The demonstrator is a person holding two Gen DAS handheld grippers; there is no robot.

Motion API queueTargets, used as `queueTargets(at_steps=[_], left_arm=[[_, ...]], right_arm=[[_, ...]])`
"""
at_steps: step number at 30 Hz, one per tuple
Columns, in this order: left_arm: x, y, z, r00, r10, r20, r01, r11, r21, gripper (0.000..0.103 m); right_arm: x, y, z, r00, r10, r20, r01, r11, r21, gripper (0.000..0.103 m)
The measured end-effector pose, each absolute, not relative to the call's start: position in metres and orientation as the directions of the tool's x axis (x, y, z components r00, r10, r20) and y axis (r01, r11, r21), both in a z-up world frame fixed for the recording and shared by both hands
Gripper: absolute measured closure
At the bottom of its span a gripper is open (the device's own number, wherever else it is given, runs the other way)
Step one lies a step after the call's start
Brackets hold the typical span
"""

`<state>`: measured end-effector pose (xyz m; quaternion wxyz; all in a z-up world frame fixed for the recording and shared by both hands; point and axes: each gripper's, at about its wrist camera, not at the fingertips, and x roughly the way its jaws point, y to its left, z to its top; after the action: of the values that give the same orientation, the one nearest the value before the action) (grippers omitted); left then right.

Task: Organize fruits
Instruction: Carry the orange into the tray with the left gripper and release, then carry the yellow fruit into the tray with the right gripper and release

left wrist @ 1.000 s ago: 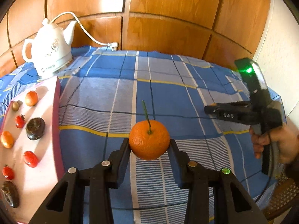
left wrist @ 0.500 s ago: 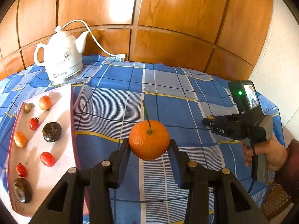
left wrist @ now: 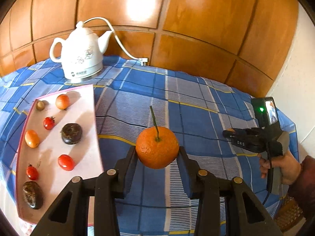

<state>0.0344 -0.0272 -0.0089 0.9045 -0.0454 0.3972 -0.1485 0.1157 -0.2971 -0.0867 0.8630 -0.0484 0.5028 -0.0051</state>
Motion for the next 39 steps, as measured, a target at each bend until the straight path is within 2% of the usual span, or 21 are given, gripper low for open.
queueTargets(at_steps=[6,14,17,23,30,33,39], left_arm=[[0.038,0.025,-0.001,0.67,-0.278,-0.688,0.135,0.958,-0.255,0.062],[0.042,0.13,-0.002,0.712,-0.137,-0.688,-0.108,0.948,-0.301,0.062],[0.05,0.147,-0.011,0.701,-0.116,-0.704,-0.143,0.944,-0.298,0.062],[0.075,0.149,-0.029,0.66,-0.109,-0.743,-0.162,0.945,-0.283,0.062],[0.095,0.139,-0.052,0.619,-0.062,-0.783,-0.166,0.964,-0.207,0.061],[0.093,0.138,-0.052,0.627,-0.045,-0.777,-0.169,0.967,-0.192,0.055],[0.072,0.132,-0.044,0.65,0.013,-0.76,-0.193,0.97,-0.149,0.054]], right_arm=[[0.115,-0.297,-0.087,0.496,-0.061,-0.866,-0.044,0.994,-0.096,0.077],[0.115,-0.297,-0.087,0.494,-0.064,-0.867,-0.044,0.994,-0.098,0.077],[0.115,-0.297,-0.087,0.492,-0.064,-0.868,-0.043,0.994,-0.097,0.077],[0.115,-0.297,-0.088,0.491,-0.063,-0.869,-0.045,0.994,-0.097,0.077],[0.115,-0.297,-0.087,0.491,-0.063,-0.869,-0.046,0.994,-0.098,0.077],[0.115,-0.297,-0.087,0.491,-0.064,-0.869,-0.046,0.994,-0.099,0.077],[0.115,-0.296,-0.087,0.492,-0.068,-0.868,-0.049,0.993,-0.106,0.077]])
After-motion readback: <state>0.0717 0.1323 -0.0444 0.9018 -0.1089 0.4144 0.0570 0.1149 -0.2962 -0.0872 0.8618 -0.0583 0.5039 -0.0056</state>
